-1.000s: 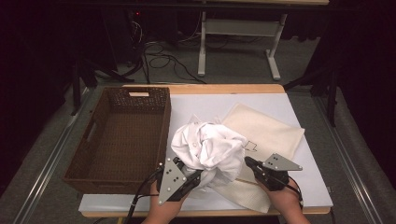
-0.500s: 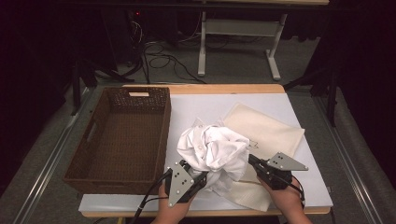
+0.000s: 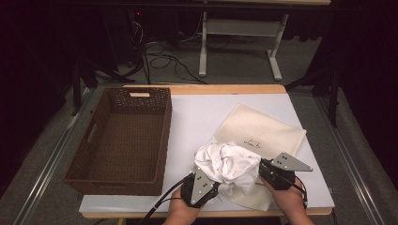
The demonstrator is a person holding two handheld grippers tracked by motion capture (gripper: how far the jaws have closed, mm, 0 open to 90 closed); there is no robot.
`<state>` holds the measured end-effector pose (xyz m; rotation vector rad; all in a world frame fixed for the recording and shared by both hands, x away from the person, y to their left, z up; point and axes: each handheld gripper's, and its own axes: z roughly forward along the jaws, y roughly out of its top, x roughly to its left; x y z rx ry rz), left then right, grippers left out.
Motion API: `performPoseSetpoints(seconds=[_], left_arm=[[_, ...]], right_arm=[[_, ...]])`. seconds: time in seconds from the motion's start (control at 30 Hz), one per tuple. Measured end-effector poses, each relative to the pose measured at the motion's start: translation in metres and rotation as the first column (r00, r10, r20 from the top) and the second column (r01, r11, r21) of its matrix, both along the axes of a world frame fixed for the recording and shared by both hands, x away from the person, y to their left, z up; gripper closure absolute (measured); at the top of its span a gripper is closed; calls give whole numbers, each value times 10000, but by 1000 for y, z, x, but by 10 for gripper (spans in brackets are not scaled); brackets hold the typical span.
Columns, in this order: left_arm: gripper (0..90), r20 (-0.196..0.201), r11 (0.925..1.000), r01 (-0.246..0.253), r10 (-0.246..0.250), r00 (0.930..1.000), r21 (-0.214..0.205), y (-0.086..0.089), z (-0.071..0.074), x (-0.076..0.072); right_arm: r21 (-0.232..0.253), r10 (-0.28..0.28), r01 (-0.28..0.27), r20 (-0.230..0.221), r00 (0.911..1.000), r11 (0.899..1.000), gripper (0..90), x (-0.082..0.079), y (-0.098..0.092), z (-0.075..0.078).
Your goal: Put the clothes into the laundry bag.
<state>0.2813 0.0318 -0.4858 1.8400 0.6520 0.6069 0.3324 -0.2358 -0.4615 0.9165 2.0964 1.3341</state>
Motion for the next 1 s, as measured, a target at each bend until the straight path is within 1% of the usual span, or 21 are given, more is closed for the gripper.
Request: performPoseSetpoints(seconds=[0.03,0.1,0.17,0.2,0.23,0.27,0.3,0.33,0.4,0.47,0.5,0.53,0.57,0.6,0.67,0.7,0.73,0.8,0.87,0.97,1.0], left_arm=[[644,0,10000,0,0,10000,0,0,0,0],[644,-439,9992,144,-127,9990,367,-4,-5,3],[644,-711,9981,294,-255,9971,542,-7,-8,5],[644,-829,9973,341,-287,9961,648,-8,-9,6],[644,-829,9973,341,-287,9961,648,-8,-9,6],[644,-1117,9946,438,-331,9932,943,-12,-14,7],[644,-1117,9946,438,-331,9932,943,-12,-14,7],[644,-1228,9937,477,-351,9918,1017,-13,-16,9],[643,-1729,9914,625,-420,9840,1147,-18,-21,12],[641,-1928,9904,695,-455,9802,1193,-20,-22,14],[638,-2131,9899,785,-519,9757,1183,-20,-23,16],[634,-2233,9898,829,-553,9732,1159,-20,-22,17],[630,-2233,9898,829,-553,9732,1159,-20,-22,17],[619,-2341,9909,829,-561,9706,1062,-18,-21,17],[603,-2351,9924,769,-525,9706,963,-17,-20,17],[559,-2297,9934,696,-471,9721,912,-17,-19,15],[468,-2196,9953,597,-416,9747,766,-16,-15,12],[381,-2073,9971,418,-277,9779,640,-15,-12,9],[304,-1950,9982,220,-108,9807,550,-14,-8,6],[226,-1822,9987,40,53,9832,505,-13,-4,2],[203,-1656,9987,-37,120,9861,504,-13,-1,-1]], right_arm=[[0,0,0,0,10000,10000,890,0,0,0],[84,-1,1,-24,10000,10000,891,0,-2,1],[113,20,-21,59,10000,9999,891,0,-2,2],[80,10,-11,91,10000,10000,891,0,-2,2],[80,10,-11,91,10000,10000,891,0,-2,2],[164,35,-37,106,9999,9999,892,-1,-2,3],[164,35,-37,106,9999,9999,892,-1,-2,3],[156,8,-10,92,10000,9999,892,-2,-1,4],[216,67,-71,214,9997,9997,892,-3,-1,5],[319,116,-125,265,9996,9994,892,-4,-1,6],[313,84,-92,252,9996,9995,892,-5,-1,6],[318,69,-78,283,9996,9995,892,-5,-1,6],[318,69,-78,283,9996,9995,892,-5,-1,6],[300,84,-93,293,9995,9995,892,-6,-1,7],[329,46,-55,274,9996,9994,892,-6,-1,6],[301,49,-57,273,9996,9995,892,-6,-1,6],[296,55,-62,261,9996,9995,892,-7,-1,5],[262,13,-19,226,9997,9997,892,-7,-2,5],[281,1,-6,188,9998,9996,892,-6,-3,4],[305,-54,50,112,9999,9995,892,-7,-3,4],[312,-53,50,111,9999,9995,892,-7,-3,4]])
